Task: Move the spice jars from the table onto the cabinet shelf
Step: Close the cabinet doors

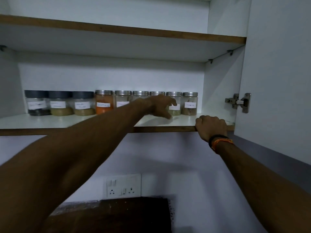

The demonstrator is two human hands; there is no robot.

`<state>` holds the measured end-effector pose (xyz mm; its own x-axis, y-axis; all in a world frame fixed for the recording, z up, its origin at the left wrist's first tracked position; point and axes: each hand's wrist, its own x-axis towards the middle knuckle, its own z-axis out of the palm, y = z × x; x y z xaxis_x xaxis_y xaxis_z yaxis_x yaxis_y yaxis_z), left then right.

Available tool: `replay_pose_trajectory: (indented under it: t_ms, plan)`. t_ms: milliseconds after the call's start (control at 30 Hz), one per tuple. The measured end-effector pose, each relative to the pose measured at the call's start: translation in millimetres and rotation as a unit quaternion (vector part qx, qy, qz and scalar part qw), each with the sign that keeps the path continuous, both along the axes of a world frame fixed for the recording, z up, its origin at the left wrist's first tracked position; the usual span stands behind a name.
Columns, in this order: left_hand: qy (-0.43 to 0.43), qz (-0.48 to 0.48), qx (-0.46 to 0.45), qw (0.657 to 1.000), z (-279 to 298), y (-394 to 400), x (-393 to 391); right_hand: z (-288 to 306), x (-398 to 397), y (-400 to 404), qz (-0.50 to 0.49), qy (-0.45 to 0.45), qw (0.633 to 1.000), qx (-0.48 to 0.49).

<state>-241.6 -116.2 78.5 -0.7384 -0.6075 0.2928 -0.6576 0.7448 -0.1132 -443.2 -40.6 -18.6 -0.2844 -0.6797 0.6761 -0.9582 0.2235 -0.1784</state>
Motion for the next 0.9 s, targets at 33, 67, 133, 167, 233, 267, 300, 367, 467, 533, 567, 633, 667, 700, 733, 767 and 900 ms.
replay_pose_trajectory:
  t_ms: [33,67,133,167,233,267,300,367,467,533,567,633,667,700,733,767,900]
  plan:
    - [-0.003,0.002,0.001,1.000,-3,4,4,0,3,0,-0.007,0.014,1.000,0.013]
    - [-0.005,0.005,0.002,1.000,-6,10,11,-1,10,2,-0.009,0.024,0.999,0.019]
    - [-0.004,0.009,0.007,1.000,-11,23,24,-2,23,5,-0.004,0.034,0.999,0.024]
    - [-0.004,0.012,0.010,1.000,-12,30,30,-3,31,6,0.002,0.032,0.999,0.023]
    - [-0.007,0.027,0.013,1.000,-17,42,46,-2,49,8,0.027,0.015,0.999,0.021]
    - [-0.008,0.035,0.016,0.999,-19,48,53,-1,57,9,0.042,0.004,0.999,0.023]
    - [-0.007,0.045,0.017,0.999,-21,55,65,0,71,10,0.063,-0.007,0.998,0.026]
    - [-0.012,0.060,0.013,0.998,-21,68,83,5,93,12,0.101,-0.023,0.994,0.030]
    - [-0.025,0.097,0.009,0.995,-18,92,124,12,136,19,0.173,-0.036,0.984,0.015]
    - [-0.031,0.128,0.004,0.991,-13,107,153,18,164,25,0.218,-0.035,0.975,0.002]
    - [-0.030,0.141,0.003,0.990,-10,114,167,21,179,28,0.238,-0.030,0.971,0.000]
    - [-0.026,0.170,0.000,0.985,-5,130,203,26,214,35,0.277,-0.012,0.961,-0.007]
    - [-0.025,0.184,-0.003,0.983,-4,137,219,30,229,38,0.293,-0.005,0.956,-0.014]
    - [-0.025,0.197,-0.009,0.980,-3,144,234,33,245,42,0.307,0.001,0.951,-0.021]
    - [-0.027,0.213,-0.018,0.977,-2,153,254,37,264,45,0.324,0.003,0.946,-0.031]
    - [-0.029,0.223,-0.028,0.974,-4,161,268,40,280,49,0.337,0.001,0.941,-0.040]
    - [-0.032,0.261,-0.076,0.962,-9,198,330,55,351,66,0.385,0.005,0.920,-0.067]
